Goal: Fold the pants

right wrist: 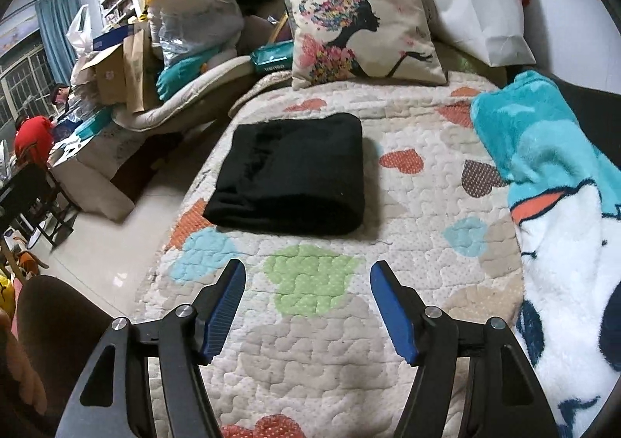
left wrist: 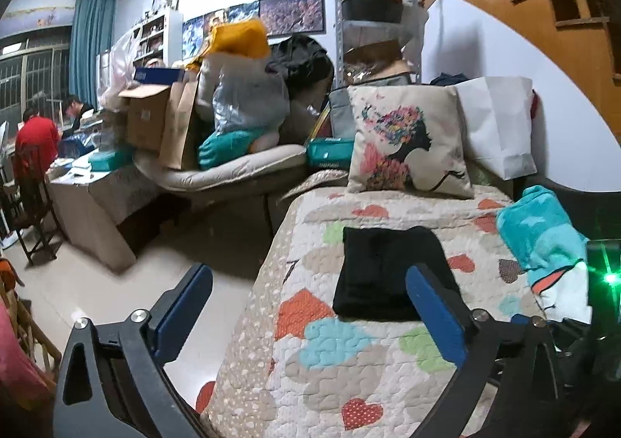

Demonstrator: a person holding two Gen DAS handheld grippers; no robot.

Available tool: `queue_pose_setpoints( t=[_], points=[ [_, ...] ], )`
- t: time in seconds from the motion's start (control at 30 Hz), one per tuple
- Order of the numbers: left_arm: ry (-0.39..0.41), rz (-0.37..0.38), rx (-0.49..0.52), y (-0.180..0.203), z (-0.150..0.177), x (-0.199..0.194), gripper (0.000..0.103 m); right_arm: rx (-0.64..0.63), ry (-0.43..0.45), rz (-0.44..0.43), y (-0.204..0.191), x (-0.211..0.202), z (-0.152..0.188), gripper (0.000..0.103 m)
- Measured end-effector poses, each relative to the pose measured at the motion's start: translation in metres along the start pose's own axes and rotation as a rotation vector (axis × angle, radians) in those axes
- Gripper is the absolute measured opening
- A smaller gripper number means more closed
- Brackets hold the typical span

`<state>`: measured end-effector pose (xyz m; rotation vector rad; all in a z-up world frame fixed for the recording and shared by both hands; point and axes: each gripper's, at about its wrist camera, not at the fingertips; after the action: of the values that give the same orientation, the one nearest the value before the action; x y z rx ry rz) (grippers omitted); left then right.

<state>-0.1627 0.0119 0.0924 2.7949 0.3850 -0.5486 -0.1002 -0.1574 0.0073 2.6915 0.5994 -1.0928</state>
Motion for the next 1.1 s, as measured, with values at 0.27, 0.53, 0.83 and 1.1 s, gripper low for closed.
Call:
queue_pose_setpoints(
  t=[0.27, 0.53, 0.83, 1.1],
  points=[
    [-0.034, -0.018, 0.023, 0.010, 0.001, -0.009, 0.103, 0.002, 0.030, 0.000, -0.002, -0.010, 0.000, 0.074],
    [-0.056, -0.039, 0.001, 0.008, 0.003, -0.012, 0.103, 0.026, 0.042, 0.018, 0.001, -0.019, 0.003, 0.075],
    [-0.048, -0.031, 0.033, 0.010, 0.007, -0.017, 0.103, 0.016, 0.050, 0.023, -0.003, -0.022, 0.004, 0.076],
    [-0.063, -0.027, 0.043, 0.013, 0.010, -0.015, 0.103, 0.015, 0.049, 0.022, -0.002, -0.022, 0.004, 0.077]
  ],
)
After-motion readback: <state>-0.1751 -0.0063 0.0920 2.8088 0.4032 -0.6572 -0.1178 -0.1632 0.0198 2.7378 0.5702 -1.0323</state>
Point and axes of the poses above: each gripper's, at about its wrist camera, not at the fingertips, and x roughly the way its jaws point, y to its right, z to its underside, and after that the axes turned 15 degrees about -x, right-handed
